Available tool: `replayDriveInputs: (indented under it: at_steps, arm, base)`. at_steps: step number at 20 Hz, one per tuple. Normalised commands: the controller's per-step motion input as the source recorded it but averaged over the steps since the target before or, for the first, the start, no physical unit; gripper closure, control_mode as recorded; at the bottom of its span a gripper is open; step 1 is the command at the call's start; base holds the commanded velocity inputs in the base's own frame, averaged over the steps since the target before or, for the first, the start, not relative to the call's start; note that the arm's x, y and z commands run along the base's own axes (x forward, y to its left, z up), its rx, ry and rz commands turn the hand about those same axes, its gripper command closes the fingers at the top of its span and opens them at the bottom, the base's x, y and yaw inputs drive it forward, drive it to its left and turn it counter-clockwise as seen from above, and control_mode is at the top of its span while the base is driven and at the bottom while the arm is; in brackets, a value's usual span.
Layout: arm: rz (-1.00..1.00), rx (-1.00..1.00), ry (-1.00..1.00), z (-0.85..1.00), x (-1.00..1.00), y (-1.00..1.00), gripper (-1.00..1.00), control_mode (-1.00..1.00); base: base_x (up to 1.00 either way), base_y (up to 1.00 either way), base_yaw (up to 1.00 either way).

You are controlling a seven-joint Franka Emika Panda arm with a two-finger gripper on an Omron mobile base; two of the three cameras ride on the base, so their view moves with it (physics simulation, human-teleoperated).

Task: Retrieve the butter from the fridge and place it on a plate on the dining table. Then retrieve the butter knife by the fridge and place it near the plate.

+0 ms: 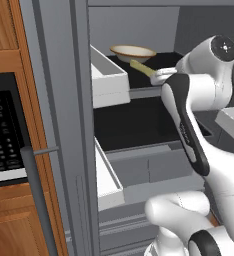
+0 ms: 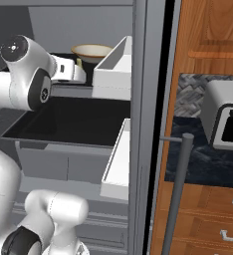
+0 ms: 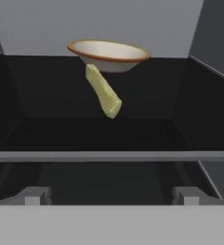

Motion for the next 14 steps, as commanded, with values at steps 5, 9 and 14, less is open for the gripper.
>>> replayDriveInputs:
  at_steps: [5,9,14]
  arm:
    - [0.00,0.01,0.00,0.00,0.56,0.00,-1.00,-1.00]
    - [0.00,0.00,0.00,0.00,0.47,0.00,-1.00,-1.00]
    - [0.00,0.00,0.00,0.00,0.24,0.00,-1.00,-1.00]
  base:
    - [0.00,0.00,0.00]
    - [0.00,0.00,0.00]
    - [0.00,0.00,0.00]
